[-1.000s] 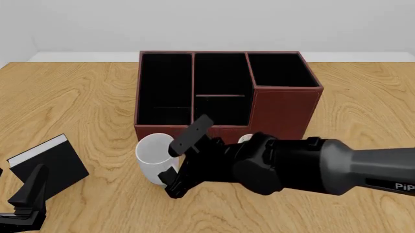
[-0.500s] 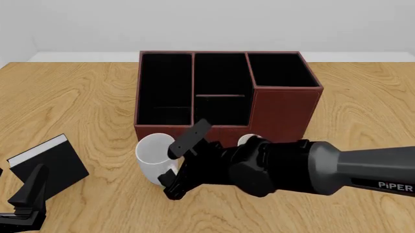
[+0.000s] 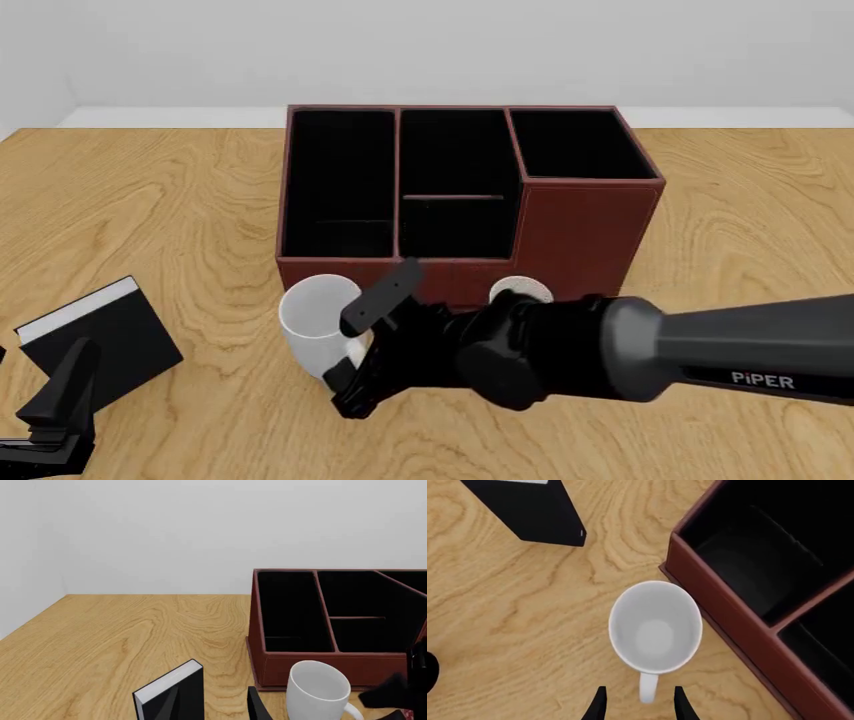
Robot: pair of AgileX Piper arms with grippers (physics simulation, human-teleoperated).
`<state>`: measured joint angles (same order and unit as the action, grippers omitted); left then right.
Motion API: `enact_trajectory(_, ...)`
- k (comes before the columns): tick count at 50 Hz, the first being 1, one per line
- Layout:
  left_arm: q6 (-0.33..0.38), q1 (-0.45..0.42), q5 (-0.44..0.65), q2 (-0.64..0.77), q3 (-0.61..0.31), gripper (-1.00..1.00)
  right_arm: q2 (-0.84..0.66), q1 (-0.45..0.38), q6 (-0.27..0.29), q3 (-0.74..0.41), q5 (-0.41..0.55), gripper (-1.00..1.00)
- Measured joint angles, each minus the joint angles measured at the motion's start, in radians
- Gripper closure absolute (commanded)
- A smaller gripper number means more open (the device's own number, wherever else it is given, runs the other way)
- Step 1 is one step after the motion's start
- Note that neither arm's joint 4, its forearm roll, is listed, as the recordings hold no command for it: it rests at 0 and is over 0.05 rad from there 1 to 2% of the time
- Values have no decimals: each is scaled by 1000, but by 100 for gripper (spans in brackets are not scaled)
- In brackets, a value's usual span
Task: Pick up the white mug and place it to the right of the caddy.
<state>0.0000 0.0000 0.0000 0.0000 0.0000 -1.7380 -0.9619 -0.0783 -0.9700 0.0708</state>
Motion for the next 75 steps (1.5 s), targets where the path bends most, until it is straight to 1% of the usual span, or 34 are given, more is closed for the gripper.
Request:
enact_trajectory(18, 0, 0, 0, 0, 0, -100, -55, 6, -26, 3, -30, -100)
enact_trajectory(35, 0, 0, 0, 0, 0, -100, -89, 9, -37, 4, -46, -100)
enact_trajectory(36, 0, 0, 0, 0, 0, -100, -90, 9, -37, 4, -47, 100)
enact_trajectory(61, 0, 0, 0, 0, 0, -100, -85, 18, -18, 12, -52, 100)
enact_trajectory(75, 0, 0, 0, 0, 0, -100, -67, 19, 7, 19, -47, 100)
